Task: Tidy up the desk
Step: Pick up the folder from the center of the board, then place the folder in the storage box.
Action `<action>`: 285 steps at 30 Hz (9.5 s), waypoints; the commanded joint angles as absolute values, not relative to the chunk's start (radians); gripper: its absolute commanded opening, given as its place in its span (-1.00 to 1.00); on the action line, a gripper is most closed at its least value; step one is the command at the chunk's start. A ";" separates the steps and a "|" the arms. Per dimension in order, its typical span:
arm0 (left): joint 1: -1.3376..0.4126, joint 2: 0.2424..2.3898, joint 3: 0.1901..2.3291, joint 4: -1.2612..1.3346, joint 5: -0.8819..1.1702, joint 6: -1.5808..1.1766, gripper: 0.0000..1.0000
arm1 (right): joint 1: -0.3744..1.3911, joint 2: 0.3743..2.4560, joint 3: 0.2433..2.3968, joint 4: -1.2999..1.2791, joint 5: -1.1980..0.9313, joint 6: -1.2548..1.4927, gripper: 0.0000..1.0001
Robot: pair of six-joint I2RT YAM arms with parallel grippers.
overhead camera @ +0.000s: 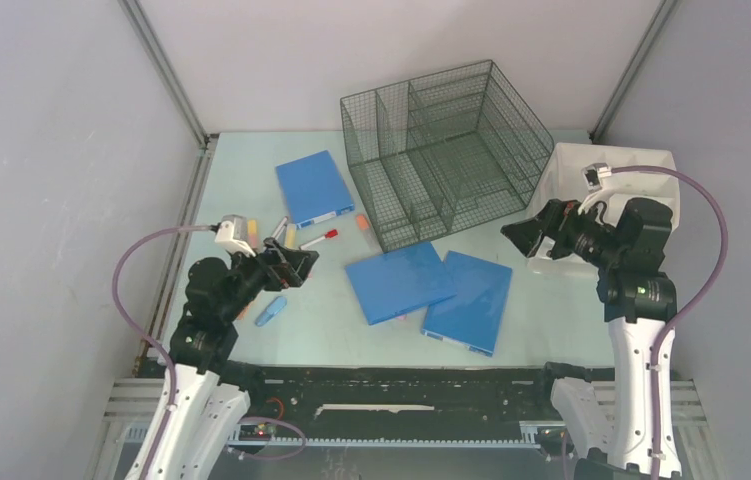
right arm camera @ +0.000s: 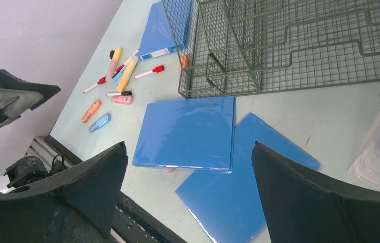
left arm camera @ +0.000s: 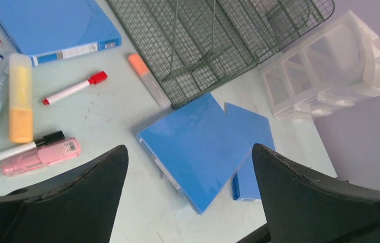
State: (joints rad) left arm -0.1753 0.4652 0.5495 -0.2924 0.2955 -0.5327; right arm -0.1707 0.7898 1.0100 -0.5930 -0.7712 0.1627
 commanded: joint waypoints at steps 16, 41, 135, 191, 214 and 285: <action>-0.511 0.502 0.278 0.116 0.210 -0.762 1.00 | -0.107 0.776 0.918 -0.567 -1.025 -0.169 0.99; -0.659 0.855 0.014 0.577 -0.060 -1.197 1.00 | -0.069 0.770 0.878 -0.776 -1.203 -0.571 0.99; -0.905 0.632 0.328 0.624 0.218 -0.597 -1.00 | -0.036 0.870 0.812 -0.410 -1.212 -0.118 0.99; -0.737 0.561 0.331 0.495 0.291 -0.637 0.75 | -0.053 0.807 0.793 -0.312 -1.514 -0.018 -1.00; -0.620 0.609 0.539 0.265 0.496 -0.424 1.00 | -0.008 0.811 0.793 -0.321 -1.582 -0.044 -1.00; -0.655 0.767 0.758 0.101 -0.299 -0.425 -1.00 | 0.008 0.769 0.866 -0.569 -1.104 -0.248 0.99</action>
